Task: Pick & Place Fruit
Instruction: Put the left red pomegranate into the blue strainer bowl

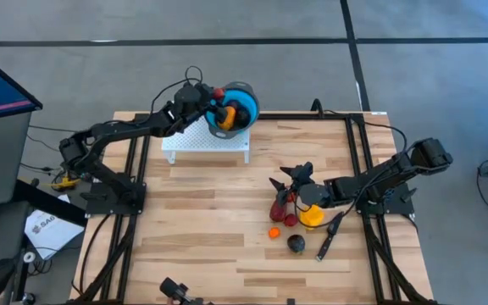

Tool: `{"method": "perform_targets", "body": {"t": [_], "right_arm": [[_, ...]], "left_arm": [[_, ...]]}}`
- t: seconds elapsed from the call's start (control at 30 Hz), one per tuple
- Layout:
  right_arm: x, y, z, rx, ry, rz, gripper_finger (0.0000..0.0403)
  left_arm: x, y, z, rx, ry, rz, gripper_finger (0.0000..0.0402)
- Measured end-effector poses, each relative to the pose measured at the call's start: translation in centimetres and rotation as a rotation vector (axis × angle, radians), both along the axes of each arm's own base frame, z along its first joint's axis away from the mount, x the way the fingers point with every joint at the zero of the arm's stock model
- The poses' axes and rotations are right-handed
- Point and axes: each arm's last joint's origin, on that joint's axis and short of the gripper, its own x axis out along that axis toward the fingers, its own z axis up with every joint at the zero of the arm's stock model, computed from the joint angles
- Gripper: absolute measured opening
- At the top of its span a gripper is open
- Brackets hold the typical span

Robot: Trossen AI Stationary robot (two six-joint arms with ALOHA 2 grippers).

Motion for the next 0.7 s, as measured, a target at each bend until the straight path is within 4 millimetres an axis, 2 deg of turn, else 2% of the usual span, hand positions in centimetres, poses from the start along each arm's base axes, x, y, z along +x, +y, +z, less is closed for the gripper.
{"method": "perform_targets", "body": {"t": [0.4, 0.7], "right_arm": [[0.0, 0.0, 0.0, 0.000, -0.001, 0.000, 0.0282], [0.0, 0.0, 0.0, 0.000, 0.000, 0.000, 0.0282]], "left_arm": [[-0.1, -0.1, -0.2, -0.021, 0.023, 0.000, 0.0297], [-1.0, -0.7, 1.7, 0.014, -0.029, -0.004, 0.0316]]}}
